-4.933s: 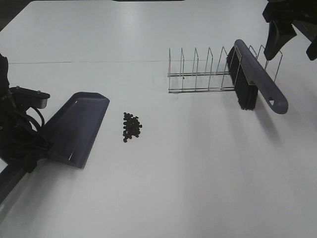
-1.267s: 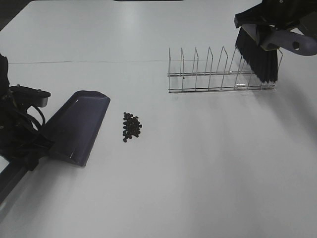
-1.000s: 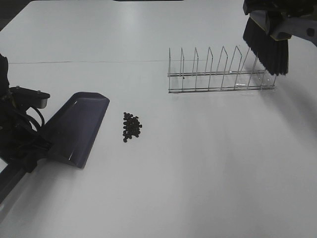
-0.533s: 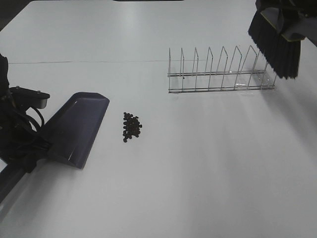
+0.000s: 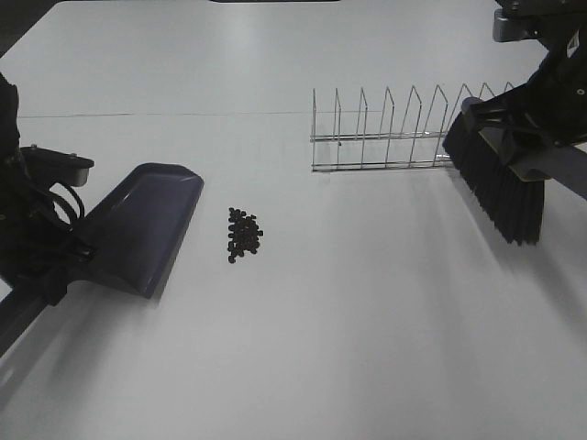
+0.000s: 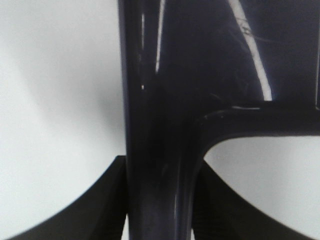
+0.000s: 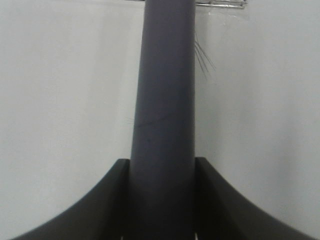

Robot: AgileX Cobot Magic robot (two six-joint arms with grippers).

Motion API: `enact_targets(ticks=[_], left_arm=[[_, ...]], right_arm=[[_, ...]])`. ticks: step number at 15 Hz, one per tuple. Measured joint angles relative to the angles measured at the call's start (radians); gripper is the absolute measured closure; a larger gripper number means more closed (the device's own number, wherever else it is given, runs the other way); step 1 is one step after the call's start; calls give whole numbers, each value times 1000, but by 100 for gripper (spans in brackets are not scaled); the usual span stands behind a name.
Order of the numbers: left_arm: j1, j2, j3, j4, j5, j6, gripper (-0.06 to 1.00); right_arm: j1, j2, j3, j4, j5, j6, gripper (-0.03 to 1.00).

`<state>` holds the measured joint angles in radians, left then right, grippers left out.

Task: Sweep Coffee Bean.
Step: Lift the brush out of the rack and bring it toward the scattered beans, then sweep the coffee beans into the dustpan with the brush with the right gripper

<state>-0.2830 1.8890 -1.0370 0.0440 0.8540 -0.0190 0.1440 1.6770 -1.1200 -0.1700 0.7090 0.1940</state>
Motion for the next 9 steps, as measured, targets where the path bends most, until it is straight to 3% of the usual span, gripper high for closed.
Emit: enact_targets(ticks=[3,4,5,9], left_arm=[[-46,46,-71,34,50,0,61],[-100,124,-130,83,97,-44,61],[-120,155,-156,103,122,-70,61],[-162,209,-230,119,176,-87,61]], right_arm=[[107,0,0,-52,-30,16,66],[198,20,0,-142,-46,106,66],[231,43,0,-207,-38,166,66],[361,117,0,-366,-2,266,66]])
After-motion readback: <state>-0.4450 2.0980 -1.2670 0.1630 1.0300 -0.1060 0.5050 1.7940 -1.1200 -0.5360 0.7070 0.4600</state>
